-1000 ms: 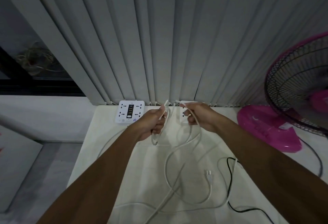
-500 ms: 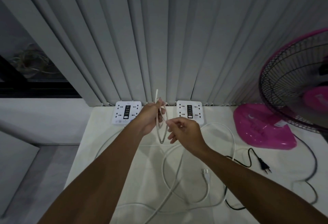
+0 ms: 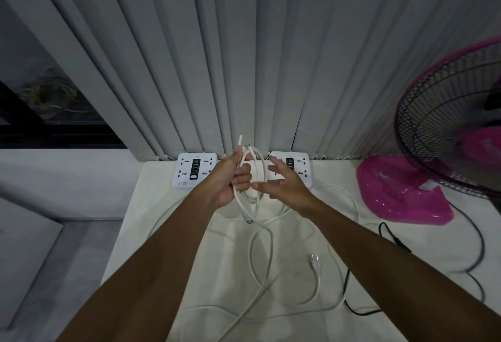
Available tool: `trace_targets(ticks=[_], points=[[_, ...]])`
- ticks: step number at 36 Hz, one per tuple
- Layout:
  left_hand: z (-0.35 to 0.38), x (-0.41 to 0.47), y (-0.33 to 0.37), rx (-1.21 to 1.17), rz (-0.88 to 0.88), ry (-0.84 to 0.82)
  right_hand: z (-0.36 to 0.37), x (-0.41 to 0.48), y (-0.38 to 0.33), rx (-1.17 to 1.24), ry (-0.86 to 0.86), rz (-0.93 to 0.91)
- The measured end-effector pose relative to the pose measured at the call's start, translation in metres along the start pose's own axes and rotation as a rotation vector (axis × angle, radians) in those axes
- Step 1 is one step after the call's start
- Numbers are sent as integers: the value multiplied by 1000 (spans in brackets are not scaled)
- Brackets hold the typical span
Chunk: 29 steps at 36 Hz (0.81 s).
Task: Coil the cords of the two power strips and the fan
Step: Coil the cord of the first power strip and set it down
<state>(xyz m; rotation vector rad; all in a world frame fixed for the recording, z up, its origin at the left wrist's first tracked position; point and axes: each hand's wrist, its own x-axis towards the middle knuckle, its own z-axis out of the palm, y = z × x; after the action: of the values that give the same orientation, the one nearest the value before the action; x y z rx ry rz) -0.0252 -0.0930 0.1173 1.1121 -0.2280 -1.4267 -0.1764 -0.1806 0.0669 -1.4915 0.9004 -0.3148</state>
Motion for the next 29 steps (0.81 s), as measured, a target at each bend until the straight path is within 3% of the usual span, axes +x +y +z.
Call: trace_targets(ticks=[8, 13, 19, 24, 29], points=[[-4, -7, 6, -60, -135, -102, -15, 17, 2, 292, -2, 83], [-4, -10, 7, 81, -116, -60, -28, 14, 4, 421, -48, 51], [-6, -11, -3, -29, -90, -97, -37, 15, 5, 442, -69, 57], [1, -6, -4, -161, -78, -194, -34, 20, 6, 668, -148, 190], [2, -2, 1, -146, -41, -208, -26, 19, 11, 810, -191, 258]])
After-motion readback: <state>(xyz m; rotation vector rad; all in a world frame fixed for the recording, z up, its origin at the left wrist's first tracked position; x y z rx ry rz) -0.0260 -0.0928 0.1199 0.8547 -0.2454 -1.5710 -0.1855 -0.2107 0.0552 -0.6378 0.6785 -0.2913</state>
